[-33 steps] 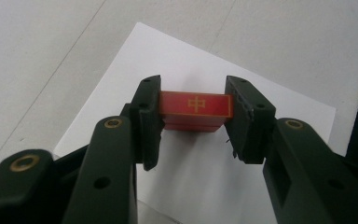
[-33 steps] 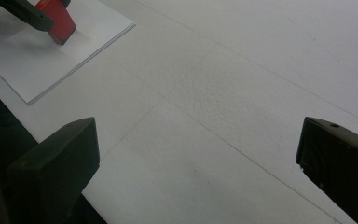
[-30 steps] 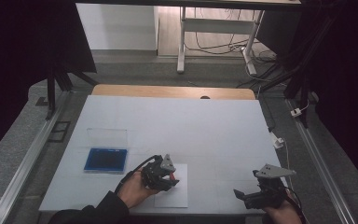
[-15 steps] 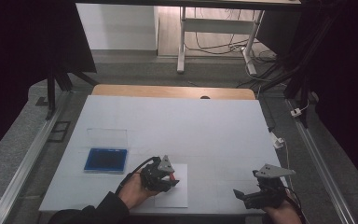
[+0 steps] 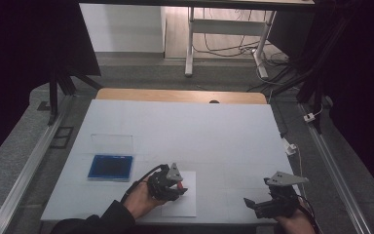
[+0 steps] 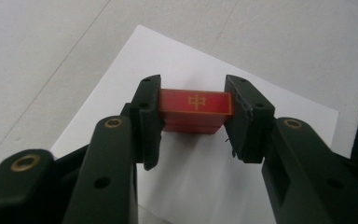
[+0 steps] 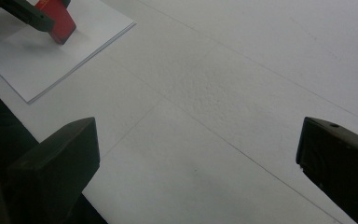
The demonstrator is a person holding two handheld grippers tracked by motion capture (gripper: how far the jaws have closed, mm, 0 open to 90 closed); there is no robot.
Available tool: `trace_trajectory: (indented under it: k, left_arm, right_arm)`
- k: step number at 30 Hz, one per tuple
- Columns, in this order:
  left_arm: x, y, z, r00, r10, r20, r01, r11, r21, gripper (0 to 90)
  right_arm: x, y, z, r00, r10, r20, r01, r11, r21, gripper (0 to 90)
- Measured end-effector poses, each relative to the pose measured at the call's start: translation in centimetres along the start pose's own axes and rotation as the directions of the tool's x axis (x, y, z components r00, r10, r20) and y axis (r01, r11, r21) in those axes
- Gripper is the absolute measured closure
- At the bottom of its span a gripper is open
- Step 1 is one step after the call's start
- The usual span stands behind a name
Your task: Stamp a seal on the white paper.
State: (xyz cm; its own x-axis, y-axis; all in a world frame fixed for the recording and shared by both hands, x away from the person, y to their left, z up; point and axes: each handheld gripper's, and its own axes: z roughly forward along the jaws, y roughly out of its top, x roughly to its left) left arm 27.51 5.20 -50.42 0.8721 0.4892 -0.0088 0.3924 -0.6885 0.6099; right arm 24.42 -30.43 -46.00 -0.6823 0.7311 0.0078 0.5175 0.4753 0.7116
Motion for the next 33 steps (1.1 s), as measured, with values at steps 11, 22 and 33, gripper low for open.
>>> trace_trajectory:
  k: [11, 22, 33]
  left_arm:
    - [1.2, -0.4, 0.0, 0.9944, -0.072, 0.078, 0.074, 0.997, -0.024, 58.8]
    - [0.0, 0.0, 0.0, 1.0, -0.005, 0.002, 0.005, 1.0, 0.004, 58.8]
    - [0.4, 0.0, 0.0, 0.9996, -0.017, 0.023, 0.017, 0.9998, -0.006, 58.5]
  right_arm:
    - [0.0, 0.0, 0.0, 1.0, -0.001, -0.001, 0.001, 1.0, 0.0, 0.0]
    - [0.0, 0.0, 0.0, 1.0, -0.002, 0.0, 0.002, 1.0, 0.001, 0.0]
    - [0.0, 0.0, 0.0, 1.0, -0.001, -0.001, 0.001, 1.0, -0.005, 0.0]
